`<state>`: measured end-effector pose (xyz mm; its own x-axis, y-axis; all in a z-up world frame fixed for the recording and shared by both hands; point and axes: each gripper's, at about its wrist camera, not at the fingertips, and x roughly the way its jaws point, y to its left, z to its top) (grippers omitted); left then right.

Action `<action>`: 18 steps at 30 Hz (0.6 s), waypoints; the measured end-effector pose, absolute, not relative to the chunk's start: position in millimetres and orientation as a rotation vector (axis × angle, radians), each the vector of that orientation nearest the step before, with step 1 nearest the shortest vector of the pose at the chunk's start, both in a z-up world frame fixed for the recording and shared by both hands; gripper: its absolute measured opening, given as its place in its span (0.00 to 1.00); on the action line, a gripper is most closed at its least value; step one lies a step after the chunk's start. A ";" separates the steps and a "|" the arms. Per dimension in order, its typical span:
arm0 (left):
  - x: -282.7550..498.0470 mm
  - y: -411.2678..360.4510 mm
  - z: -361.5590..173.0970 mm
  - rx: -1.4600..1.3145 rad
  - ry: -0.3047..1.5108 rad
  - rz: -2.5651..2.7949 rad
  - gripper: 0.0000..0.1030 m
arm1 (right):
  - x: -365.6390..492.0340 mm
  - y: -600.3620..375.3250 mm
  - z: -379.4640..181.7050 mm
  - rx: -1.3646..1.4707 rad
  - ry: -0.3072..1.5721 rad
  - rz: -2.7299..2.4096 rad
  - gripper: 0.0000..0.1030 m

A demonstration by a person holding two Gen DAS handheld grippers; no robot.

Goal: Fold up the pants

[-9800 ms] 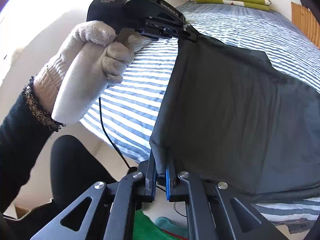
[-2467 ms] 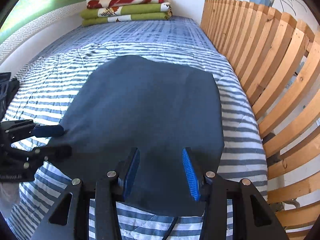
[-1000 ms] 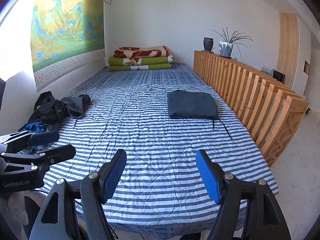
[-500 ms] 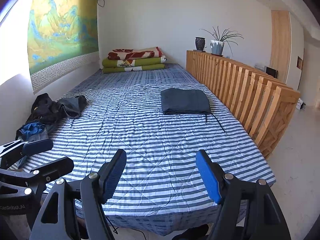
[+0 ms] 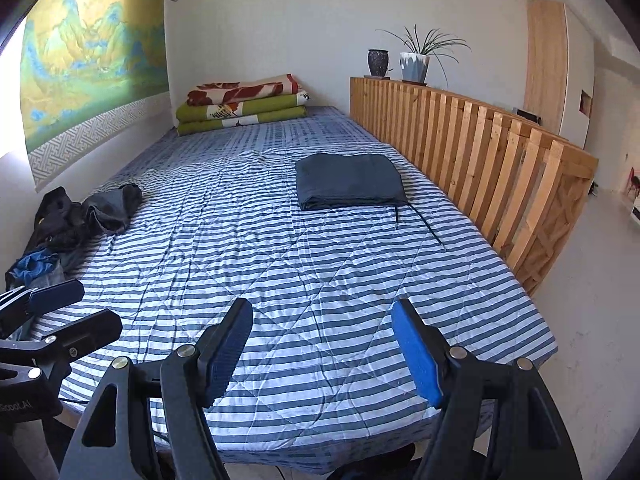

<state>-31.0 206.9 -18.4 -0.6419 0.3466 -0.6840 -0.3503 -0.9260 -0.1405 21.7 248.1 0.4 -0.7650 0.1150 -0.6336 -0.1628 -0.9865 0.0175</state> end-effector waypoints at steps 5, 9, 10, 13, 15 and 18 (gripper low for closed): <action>-38.0 201.1 -27.4 -1.080 -0.022 2.549 0.82 | 18.9 246.6 -2.0 -1.008 0.081 2.813 0.66; -39.8 196.2 -31.5 -1.086 -0.025 2.554 0.82 | 17.8 241.3 -4.2 -1.019 0.066 2.822 0.66; -39.5 196.3 -31.7 -1.082 -0.024 2.558 0.82 | 17.6 239.8 -4.6 -1.021 0.061 2.823 0.66; -40.3 194.4 -30.4 -1.073 -0.023 2.567 0.82 | 17.8 236.7 -6.1 -1.026 0.051 2.827 0.66; -39.9 192.9 -30.7 -1.071 -0.026 2.571 0.83 | 17.8 236.3 -6.6 -1.028 0.054 2.827 0.66; -39.8 189.8 -32.3 -1.074 -0.030 2.579 0.83 | 17.9 235.5 -6.8 -1.029 0.053 2.827 0.67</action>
